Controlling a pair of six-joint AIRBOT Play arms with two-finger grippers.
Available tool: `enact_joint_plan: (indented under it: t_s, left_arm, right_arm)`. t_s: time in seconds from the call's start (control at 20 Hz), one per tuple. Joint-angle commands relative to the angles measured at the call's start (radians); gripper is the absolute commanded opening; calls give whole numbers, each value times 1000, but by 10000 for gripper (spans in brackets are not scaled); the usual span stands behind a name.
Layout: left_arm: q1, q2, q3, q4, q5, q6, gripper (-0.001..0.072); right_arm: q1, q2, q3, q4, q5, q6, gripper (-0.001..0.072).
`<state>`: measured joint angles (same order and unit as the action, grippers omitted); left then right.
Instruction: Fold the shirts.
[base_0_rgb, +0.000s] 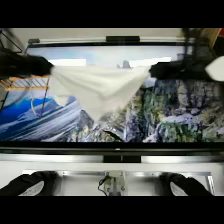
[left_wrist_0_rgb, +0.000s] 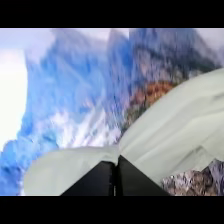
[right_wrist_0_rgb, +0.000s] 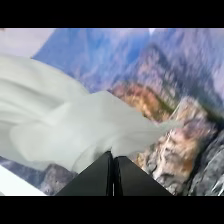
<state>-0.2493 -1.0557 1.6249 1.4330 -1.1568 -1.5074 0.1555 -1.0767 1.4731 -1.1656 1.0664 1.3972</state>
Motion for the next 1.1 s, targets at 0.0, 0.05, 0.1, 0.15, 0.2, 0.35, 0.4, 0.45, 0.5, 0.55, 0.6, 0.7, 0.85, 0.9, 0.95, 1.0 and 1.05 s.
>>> enact_joint_plan:
  t_s: [0.0, 0.05, 0.1, 0.15, 0.2, 0.35, 0.4, 0.45, 0.5, 0.55, 0.6, 0.7, 0.85, 0.9, 0.95, 1.0, 1.05]
  left_arm:
    - [6, 202, 129, 171, -51, -18, 29]
    - [6, 247, 129, 207, -78, -52, 29]
    - [6, 280, 129, 216, -115, -78, 29]
    - [5, 301, 124, 209, -143, -89, 30]
    - [5, 316, 112, 180, -156, -87, 30]
    - [5, 322, 47, 99, -157, -85, 30]
    - [5, 320, 1, 83, -156, -83, 30]
    - [5, 317, -61, 81, -156, -76, 30]
    - [6, 314, -133, 82, -145, -72, 30]
    - [6, 313, -218, 82, -117, -72, 30]
    - [5, 312, -317, 76, -64, -73, 30]
    - [5, 306, -506, 18, 82, -77, 30]
    - [5, 268, -740, -177, 338, -78, 30]
    - [-3, 238, -809, -266, 436, -88, 31]
    - [-21, 199, -864, -342, 522, -87, 31]
    - [-45, 158, -899, -382, 581, -87, 31]
    - [-73, 107, -914, -395, 614, -87, 31]
  right_arm:
    - [-1, 213, 80, -128, 50, 100, 57]
    - [-1, 254, 80, -164, 94, 130, 57]
    - [-1, 279, 80, -195, 141, 151, 57]
    - [-1, 292, 80, -207, 185, 165, 57]
    - [-1, 295, 80, -206, 217, 165, 57]
    - [-1, 274, 80, -230, 203, 164, 57]
    - [-1, 253, 80, -249, 177, 164, 57]
    - [-1, 223, 80, -271, 151, 163, 57]
    - [-1, 186, 80, -286, 130, 164, 57]
    - [-1, 136, 80, -292, 109, 164, 57]
    - [-1, 74, 80, -291, 89, 164, 57]
    - [-1, -59, 80, -291, 54, 177, 58]
    - [-1, -290, 80, -281, -16, 232, 58]
    - [-1, -359, 80, -271, -32, 261, 58]
    - [-1, -429, 80, -239, -39, 294, 58]
    - [-1, -487, 80, -187, -34, 303, 58]
    - [-1, -539, 80, -124, -21, 304, 57]
